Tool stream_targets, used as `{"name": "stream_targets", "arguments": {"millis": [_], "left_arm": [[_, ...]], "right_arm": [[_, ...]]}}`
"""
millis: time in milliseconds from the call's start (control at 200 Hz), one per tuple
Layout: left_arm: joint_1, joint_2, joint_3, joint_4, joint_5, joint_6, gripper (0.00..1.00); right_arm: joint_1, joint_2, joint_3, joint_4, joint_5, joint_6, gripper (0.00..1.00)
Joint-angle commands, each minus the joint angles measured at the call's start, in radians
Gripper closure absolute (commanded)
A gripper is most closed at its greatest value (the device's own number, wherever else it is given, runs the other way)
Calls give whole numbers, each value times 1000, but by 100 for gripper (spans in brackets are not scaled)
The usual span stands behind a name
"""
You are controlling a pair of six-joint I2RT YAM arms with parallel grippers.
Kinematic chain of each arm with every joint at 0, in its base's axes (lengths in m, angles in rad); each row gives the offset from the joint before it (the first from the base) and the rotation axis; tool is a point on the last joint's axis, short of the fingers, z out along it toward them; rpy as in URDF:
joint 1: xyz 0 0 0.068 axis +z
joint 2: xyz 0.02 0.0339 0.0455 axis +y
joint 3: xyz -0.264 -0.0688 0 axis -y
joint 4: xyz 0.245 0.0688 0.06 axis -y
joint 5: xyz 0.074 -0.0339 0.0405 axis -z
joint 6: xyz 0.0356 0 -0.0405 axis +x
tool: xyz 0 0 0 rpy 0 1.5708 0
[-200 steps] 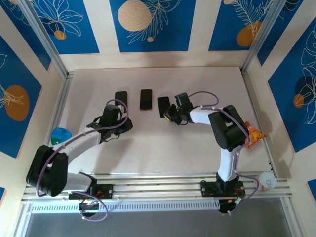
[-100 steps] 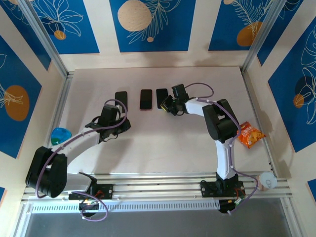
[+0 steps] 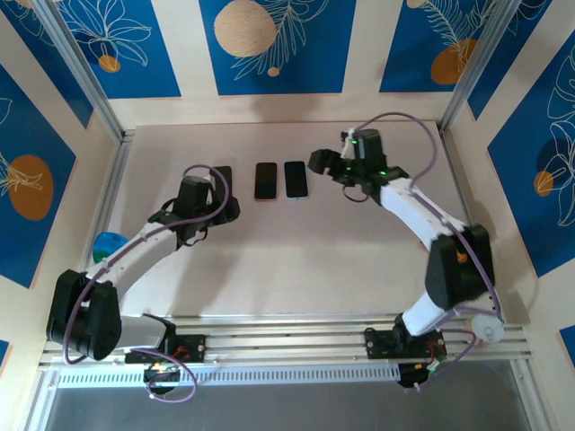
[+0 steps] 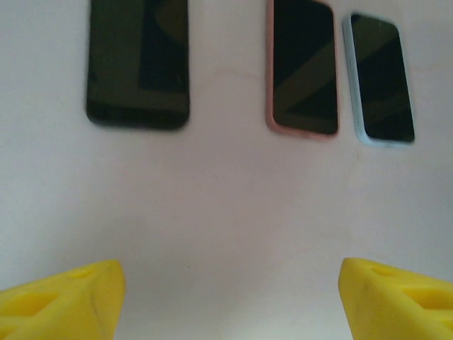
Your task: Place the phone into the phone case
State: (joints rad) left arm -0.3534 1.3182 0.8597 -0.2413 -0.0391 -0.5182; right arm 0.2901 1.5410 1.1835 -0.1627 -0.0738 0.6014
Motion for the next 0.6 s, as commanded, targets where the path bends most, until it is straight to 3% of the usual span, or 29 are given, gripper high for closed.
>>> {"name": "stream_targets", "arguments": {"millis": [0,140,285,330,350,365,420,460,595], "left_arm": [[41,30,81,-60,-117,171,21],[58,58,68,11,-214,298,19],[64,45,-6,142,-196,422,17],[68,33,-37,188,-229,431,14],[69,26,-57,216,-252,429,3],[72,22,-73,239,-275,428,0],[89,0,-122,311,-308,429,0],[108,-16,-160,367,-301,429,0],[153,-54,-310,623,-279,463,0]], "right_arm": [[-81,-90,-152,-71,81,-196,21],[-172,-245,-337,42,149,-303,21],[-248,-347,-514,219,162,-383,20],[-279,-358,-553,260,138,-385,20],[-288,-360,-566,276,134,-389,19],[-294,-362,-576,286,135,-394,19],[-309,-361,-609,330,147,-414,15],[-316,-353,-631,373,150,-420,0],[-319,-298,-685,526,137,-438,1]]}}
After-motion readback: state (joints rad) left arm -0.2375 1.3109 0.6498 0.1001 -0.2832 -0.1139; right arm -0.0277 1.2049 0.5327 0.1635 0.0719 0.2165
